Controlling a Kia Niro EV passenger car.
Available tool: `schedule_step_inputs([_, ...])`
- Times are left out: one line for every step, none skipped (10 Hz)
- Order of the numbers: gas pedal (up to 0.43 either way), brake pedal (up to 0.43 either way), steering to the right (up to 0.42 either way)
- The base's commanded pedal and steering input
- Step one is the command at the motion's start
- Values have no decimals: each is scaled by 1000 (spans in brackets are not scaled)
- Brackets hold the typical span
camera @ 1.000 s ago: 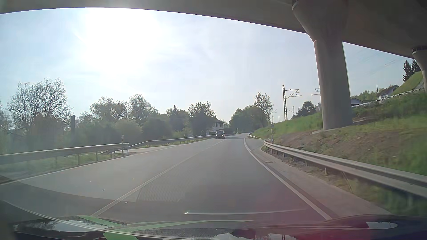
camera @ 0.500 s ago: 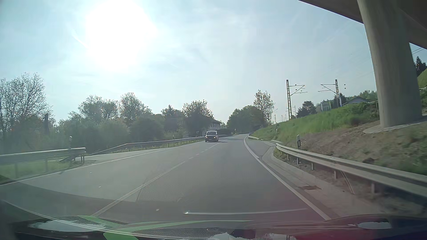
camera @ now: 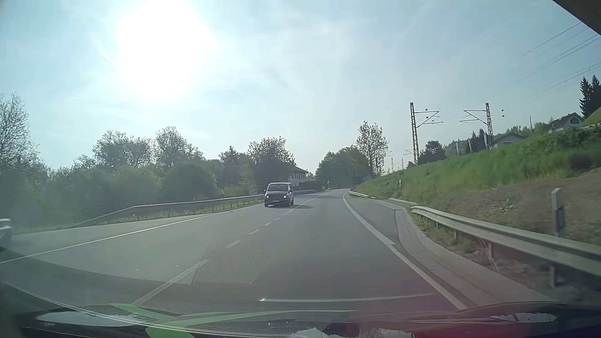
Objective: Follow the waypoints while adhering to traffic rules and regulations
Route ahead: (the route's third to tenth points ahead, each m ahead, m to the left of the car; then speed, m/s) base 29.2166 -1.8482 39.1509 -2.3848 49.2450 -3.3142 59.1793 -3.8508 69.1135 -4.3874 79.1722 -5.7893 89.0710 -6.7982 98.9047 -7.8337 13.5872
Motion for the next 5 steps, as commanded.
schedule_step_inputs([110,0,5])
schedule_step_inputs([110,0,5])
schedule_step_inputs([110,0,5])
schedule_step_inputs([110,0,5])
schedule_step_inputs([110,0,6])
